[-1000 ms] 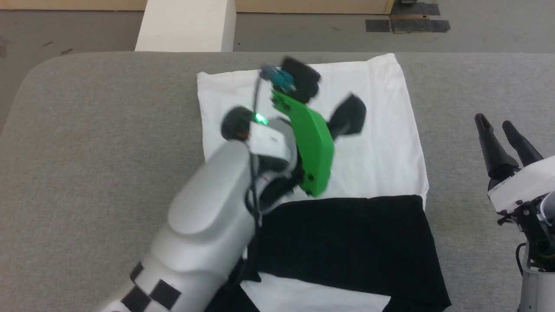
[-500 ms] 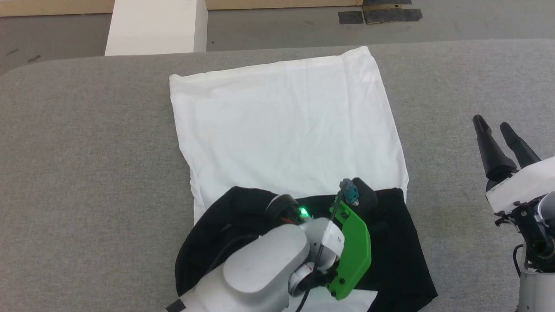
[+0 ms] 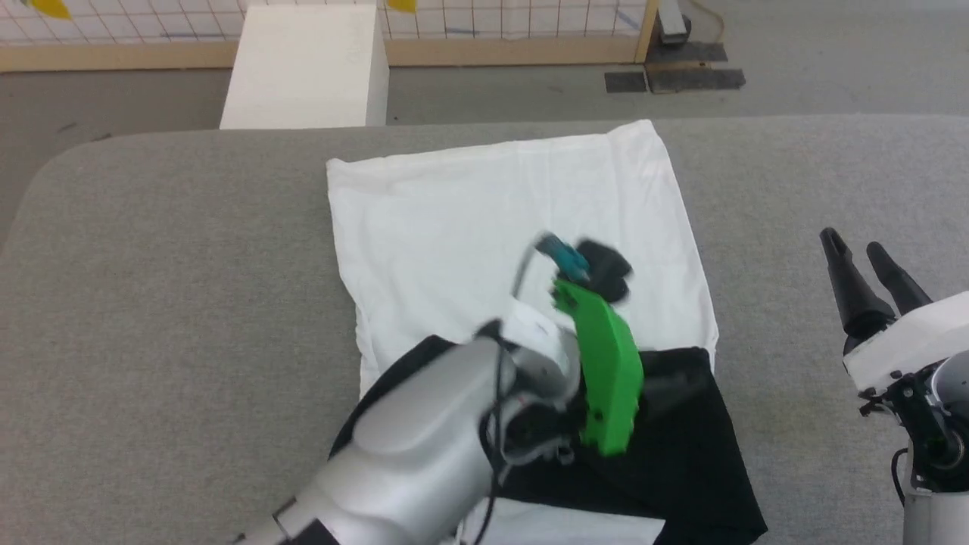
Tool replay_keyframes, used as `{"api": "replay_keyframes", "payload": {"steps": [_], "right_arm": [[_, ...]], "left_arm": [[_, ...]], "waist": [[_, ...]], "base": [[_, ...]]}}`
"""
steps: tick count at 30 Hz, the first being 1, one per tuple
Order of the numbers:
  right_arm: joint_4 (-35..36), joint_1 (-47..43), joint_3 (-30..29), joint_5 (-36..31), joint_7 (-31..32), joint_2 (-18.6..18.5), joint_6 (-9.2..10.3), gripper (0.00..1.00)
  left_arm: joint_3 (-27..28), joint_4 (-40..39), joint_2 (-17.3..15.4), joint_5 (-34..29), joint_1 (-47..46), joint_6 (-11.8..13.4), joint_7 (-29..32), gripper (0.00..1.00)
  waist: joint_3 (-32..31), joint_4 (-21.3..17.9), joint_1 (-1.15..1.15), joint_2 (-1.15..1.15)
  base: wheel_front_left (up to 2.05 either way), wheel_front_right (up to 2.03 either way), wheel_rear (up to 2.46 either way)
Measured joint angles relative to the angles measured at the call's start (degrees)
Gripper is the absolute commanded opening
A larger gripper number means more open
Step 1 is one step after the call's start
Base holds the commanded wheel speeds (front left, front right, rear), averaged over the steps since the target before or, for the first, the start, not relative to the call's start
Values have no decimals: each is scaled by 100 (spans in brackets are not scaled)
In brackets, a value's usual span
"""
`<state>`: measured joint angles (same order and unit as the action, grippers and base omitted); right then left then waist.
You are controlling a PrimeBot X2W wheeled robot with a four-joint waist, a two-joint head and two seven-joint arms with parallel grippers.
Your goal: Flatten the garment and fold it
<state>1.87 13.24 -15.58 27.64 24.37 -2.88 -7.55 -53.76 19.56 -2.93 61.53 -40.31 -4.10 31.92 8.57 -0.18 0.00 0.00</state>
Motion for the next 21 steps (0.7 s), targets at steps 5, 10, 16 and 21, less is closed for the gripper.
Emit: {"api": "replay_keyframes", "payload": {"steps": [5, 10, 16, 21], "right_arm": [[16, -43, -8, -1, 35, 0, 0, 100], [67, -42, 36, -37, 92, 1, -1, 100], [148, -16, 89, -111, 205, 0, 0, 100], [185, 236, 121, -231, 339, 2, 0, 100]], "left_arm": [[1083, -49, -199, 101, -376, 268, -958, 100], [2060, 74, -853, -232, -468, 505, -2414, 100], [2597, 219, -1556, -886, -203, 813, -3936, 100], [2832, 46, -1992, -1358, 333, 914, -4569, 100]], "waist": [[-162, 115, 0, 0], [-193, 189, 0, 0], [-45, 209, 0, 0], [197, 208, 0, 0]], "base": [[0, 0, 0], [0, 0, 0], [0, 0, 0], [0, 0, 0]]}}
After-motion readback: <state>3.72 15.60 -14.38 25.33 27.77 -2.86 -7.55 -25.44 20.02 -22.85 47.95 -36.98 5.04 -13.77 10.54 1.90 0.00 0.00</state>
